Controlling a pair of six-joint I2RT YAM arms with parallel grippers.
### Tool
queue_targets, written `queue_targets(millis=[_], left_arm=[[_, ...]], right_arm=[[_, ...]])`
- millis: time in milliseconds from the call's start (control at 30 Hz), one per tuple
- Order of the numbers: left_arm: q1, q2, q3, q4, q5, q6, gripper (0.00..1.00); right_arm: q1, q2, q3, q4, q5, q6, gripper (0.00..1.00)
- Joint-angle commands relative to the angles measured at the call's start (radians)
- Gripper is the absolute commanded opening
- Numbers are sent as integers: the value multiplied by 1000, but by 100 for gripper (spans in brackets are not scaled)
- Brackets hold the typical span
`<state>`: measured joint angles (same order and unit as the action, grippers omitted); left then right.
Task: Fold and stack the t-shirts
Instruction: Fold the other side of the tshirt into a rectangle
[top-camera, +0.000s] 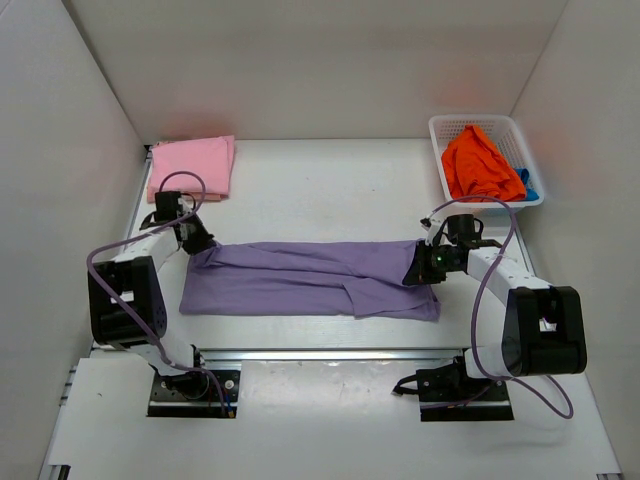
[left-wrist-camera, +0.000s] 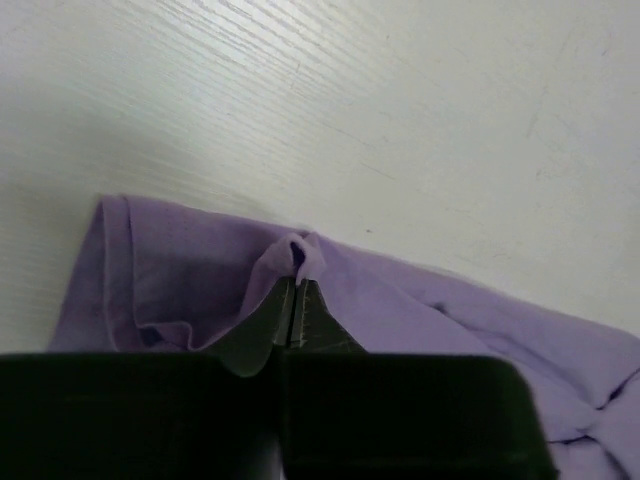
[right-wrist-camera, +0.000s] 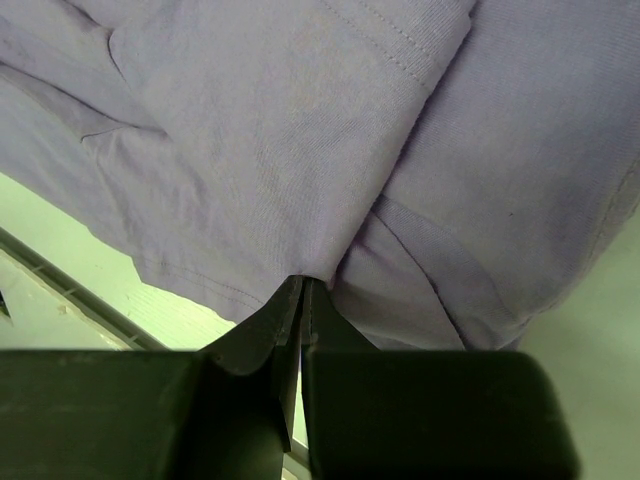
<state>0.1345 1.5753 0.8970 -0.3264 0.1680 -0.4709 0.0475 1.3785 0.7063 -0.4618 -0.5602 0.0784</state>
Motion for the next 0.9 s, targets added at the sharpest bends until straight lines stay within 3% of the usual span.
queue_targets(millis=[0,267,700,867], left_arm=[[1,-44,36,32,39,5,1],[16,-31,147,21,39,54,0],[43,78,269,149,179,78,0],[36,26,179,170,176,135,5]], right_arm=[[6,-13,-1,31,-18,-2,0],[25,-10,5,41,-24,12,0],[8,-22,62,77,-41,50,0],[-8,-24,64,83,-44,41,0]])
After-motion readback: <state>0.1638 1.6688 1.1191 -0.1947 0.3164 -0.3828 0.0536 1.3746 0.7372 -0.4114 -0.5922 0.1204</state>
